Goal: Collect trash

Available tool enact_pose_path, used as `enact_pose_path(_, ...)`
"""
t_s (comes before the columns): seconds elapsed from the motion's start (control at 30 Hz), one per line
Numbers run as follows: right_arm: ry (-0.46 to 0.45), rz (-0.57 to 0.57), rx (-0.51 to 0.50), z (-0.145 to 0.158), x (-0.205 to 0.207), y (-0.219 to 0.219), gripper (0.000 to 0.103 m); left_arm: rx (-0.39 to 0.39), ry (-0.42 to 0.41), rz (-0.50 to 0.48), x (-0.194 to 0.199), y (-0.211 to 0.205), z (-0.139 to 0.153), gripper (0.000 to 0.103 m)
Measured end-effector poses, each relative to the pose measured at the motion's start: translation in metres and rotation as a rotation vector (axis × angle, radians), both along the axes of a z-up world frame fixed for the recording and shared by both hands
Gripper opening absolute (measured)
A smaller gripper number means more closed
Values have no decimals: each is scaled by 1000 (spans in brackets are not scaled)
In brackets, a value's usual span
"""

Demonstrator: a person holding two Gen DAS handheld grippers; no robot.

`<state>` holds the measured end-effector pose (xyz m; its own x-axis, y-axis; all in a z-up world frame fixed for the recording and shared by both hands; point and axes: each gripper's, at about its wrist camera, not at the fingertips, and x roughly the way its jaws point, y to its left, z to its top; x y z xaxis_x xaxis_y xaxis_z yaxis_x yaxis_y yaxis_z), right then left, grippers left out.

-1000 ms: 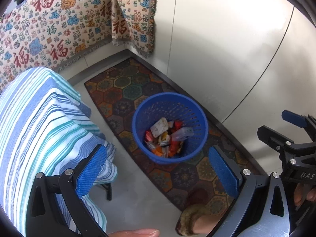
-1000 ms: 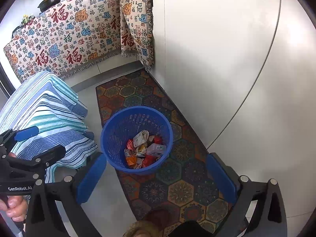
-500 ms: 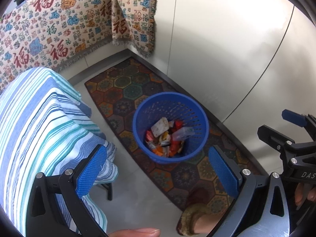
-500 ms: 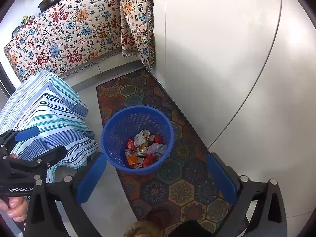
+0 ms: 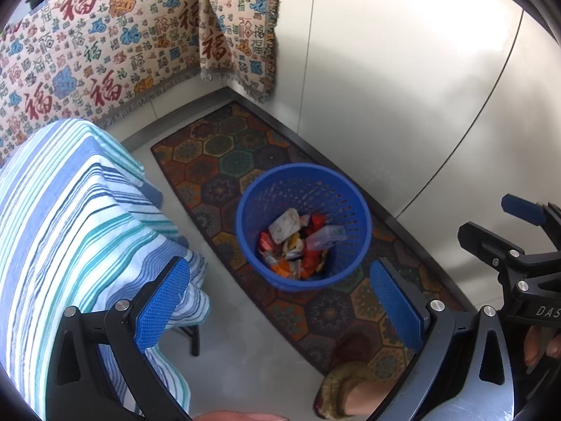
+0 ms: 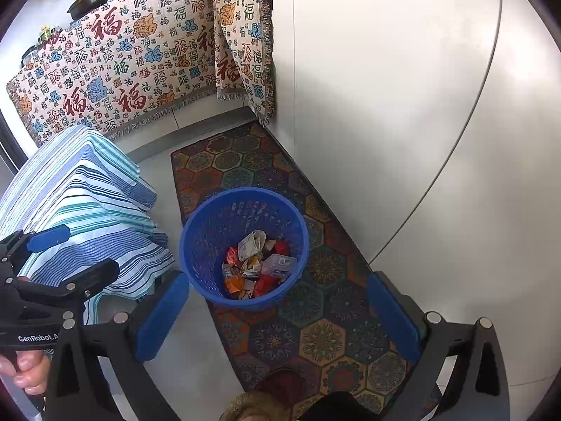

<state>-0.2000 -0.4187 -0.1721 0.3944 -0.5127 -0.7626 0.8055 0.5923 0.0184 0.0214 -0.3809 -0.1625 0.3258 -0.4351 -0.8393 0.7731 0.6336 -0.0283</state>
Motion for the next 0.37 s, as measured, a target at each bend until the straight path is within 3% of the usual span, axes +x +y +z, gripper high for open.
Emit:
enact_pose_path(0.27, 4, -9, 2, 0, 2, 5, 103, -14, 35, -8, 1, 2, -3, 102)
enact_pose_path(0.37, 1, -18, 3, 0, 1, 6, 103, -10, 12, -18, -3, 0, -3, 100)
